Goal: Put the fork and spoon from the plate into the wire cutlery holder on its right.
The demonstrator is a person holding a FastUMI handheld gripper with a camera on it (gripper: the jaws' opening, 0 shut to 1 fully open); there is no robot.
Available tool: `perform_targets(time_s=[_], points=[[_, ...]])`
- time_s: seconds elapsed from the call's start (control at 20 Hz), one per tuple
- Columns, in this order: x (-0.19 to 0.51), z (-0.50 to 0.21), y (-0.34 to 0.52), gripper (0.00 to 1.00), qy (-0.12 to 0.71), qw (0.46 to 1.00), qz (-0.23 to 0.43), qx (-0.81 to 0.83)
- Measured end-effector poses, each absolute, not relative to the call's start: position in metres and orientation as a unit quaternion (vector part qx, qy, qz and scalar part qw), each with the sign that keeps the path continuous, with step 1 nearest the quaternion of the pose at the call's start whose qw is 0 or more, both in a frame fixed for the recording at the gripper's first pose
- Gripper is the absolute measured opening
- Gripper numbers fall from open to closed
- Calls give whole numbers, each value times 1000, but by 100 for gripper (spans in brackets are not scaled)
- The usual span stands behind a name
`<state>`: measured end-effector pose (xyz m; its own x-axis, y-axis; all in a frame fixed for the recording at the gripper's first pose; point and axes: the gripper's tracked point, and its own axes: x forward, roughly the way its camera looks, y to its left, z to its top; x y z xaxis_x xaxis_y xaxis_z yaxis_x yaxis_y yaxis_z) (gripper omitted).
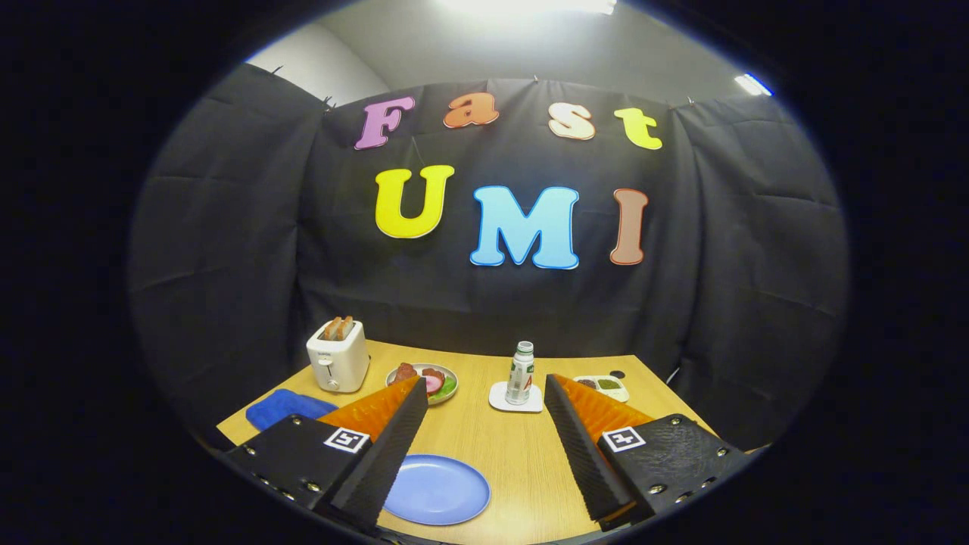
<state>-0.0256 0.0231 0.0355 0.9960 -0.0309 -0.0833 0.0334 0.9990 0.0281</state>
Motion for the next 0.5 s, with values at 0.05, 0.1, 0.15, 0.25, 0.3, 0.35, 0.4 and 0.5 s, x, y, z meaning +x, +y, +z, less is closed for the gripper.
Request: perform_targets(time_s=[0.05,0.1,0.15,0.25,0.3,0.35,0.4,0.5], points=[[-25,34,28,96,46,999,-12,14],[-22,33,33,96,47,999,-8,16],[-20,33,37,96,45,999,-4,18],[-17,34,40,96,43,999,-6,22],[-17,33,41,96,42,999,-10,23],[-18,34,44,96,41,999,-13,27],[-17,37,49,96,34,999,-17,31],[-20,43,57,96,18,999,-24,32]])
